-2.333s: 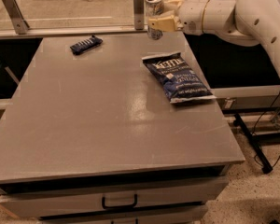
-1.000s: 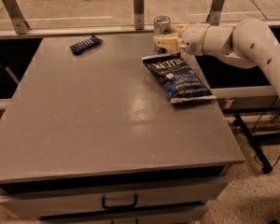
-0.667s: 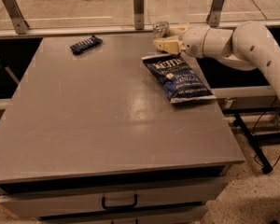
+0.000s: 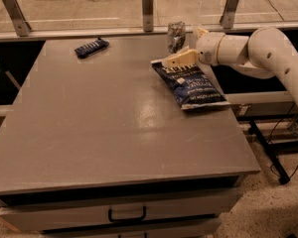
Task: Move redbull can near blue chip bag
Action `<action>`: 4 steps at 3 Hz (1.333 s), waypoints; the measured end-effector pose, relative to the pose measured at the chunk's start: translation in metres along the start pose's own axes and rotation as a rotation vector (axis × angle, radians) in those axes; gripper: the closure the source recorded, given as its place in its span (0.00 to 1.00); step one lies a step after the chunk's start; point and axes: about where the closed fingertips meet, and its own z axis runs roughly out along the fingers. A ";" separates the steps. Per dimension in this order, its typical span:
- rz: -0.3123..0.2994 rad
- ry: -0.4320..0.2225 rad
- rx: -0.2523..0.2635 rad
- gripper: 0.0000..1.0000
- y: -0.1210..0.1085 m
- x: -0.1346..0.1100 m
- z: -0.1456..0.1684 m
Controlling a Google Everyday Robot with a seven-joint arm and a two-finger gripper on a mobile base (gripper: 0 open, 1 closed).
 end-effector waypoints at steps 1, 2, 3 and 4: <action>-0.037 -0.009 0.016 0.00 0.003 -0.014 -0.018; -0.161 -0.008 0.020 0.00 0.013 -0.062 -0.068; -0.344 0.052 -0.006 0.00 0.051 -0.120 -0.125; -0.520 0.183 -0.037 0.00 0.110 -0.167 -0.167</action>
Offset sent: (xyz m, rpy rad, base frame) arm -0.1298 -0.0566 0.1763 -0.2325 -0.2887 0.0983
